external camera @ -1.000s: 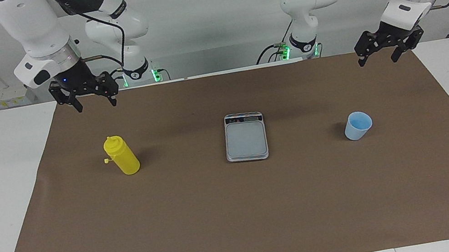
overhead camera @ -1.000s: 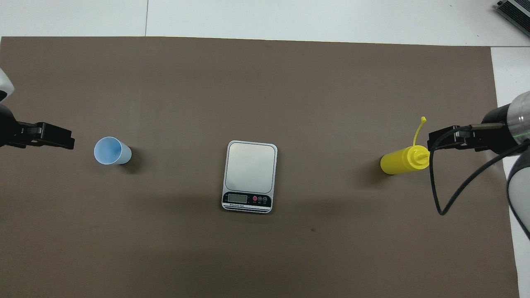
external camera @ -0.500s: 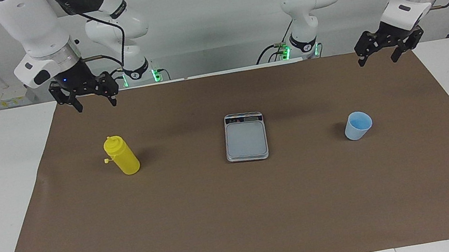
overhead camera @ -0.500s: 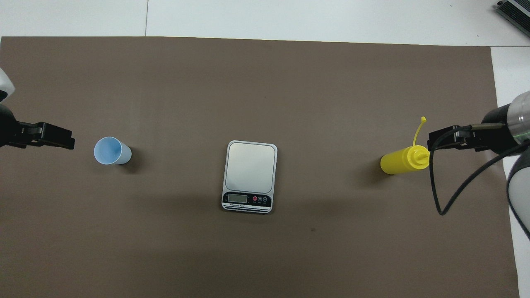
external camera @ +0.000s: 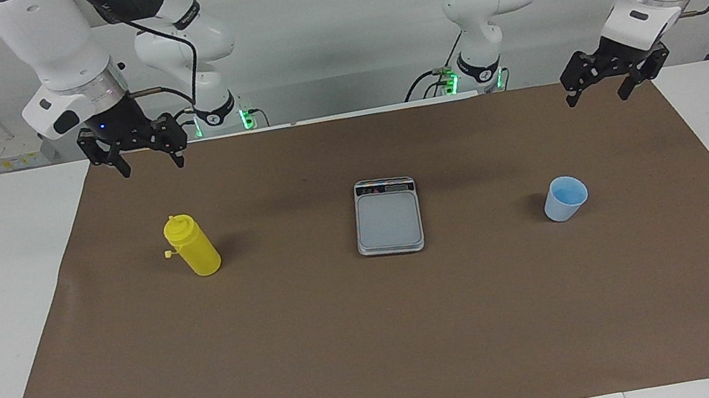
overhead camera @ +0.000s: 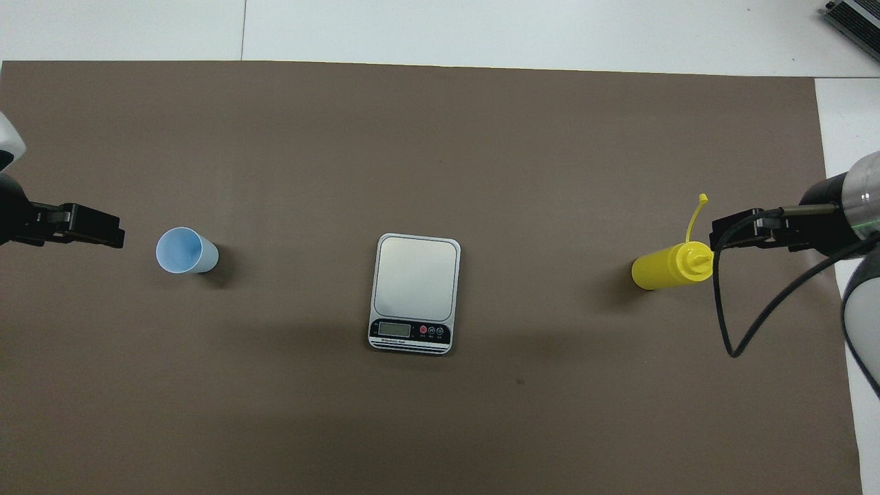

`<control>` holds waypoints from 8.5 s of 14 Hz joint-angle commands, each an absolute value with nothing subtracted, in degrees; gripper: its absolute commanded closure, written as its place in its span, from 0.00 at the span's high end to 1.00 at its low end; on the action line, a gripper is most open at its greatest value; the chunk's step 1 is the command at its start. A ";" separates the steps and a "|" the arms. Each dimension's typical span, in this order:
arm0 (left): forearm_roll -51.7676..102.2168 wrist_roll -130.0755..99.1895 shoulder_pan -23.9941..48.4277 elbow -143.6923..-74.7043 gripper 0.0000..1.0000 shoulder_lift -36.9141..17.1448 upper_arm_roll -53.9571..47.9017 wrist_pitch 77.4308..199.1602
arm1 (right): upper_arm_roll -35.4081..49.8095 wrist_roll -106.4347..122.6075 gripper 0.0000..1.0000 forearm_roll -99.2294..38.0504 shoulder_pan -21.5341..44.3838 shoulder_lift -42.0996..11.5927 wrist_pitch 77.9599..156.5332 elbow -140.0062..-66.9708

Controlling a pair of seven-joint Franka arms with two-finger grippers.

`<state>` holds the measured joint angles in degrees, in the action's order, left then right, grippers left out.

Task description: Pour seasoning into cup on scale with both arms

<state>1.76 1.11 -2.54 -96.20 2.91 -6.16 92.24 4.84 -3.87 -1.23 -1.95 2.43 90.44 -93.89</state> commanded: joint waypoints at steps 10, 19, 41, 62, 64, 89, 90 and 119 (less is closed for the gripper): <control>0.97 -4.83 -5.80 -112.32 1.00 -0.52 -5.63 114.50 | 5.10 -2.37 1.00 -1.76 -2.64 3.69 90.70 -95.27; 1.32 -9.48 -7.65 -124.98 1.00 -2.19 -5.71 130.68 | 5.10 -2.37 1.00 -1.76 -2.72 3.69 90.70 -95.27; 1.76 -10.10 -0.54 -106.97 0.00 -2.47 -6.42 111.38 | 5.18 -2.37 1.00 -1.76 -2.72 3.69 90.70 -95.27; -2.81 -43.59 30.59 -113.11 0.00 -8.35 -7.38 128.23 | 5.10 -2.37 1.00 -1.76 -2.72 3.69 90.70 -95.27; -2.81 -43.51 30.59 -113.12 0.00 -8.44 -7.38 128.41 | 5.10 -2.37 1.00 -1.76 -2.64 3.69 90.70 -95.27; -3.69 -23.33 15.67 -108.54 1.00 -0.81 -6.94 113.13 | 5.10 -2.37 1.00 -1.76 -2.64 3.69 90.70 -95.27; -3.60 -20.86 14.17 -108.81 1.00 0.34 -6.94 111.90 | 5.10 -2.37 1.00 -1.76 -2.72 3.69 90.70 -95.27; 2.46 -1.58 -2.29 -89.30 1.00 0.35 -6.68 89.38 | 5.01 -12.69 1.00 -1.76 -8.96 3.60 94.11 -96.15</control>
<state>1.52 -1.29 -1.22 -89.80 0.48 -6.06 90.75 4.70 -6.92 -1.23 -8.37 2.44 90.99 -94.05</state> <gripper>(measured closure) 0.000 0.000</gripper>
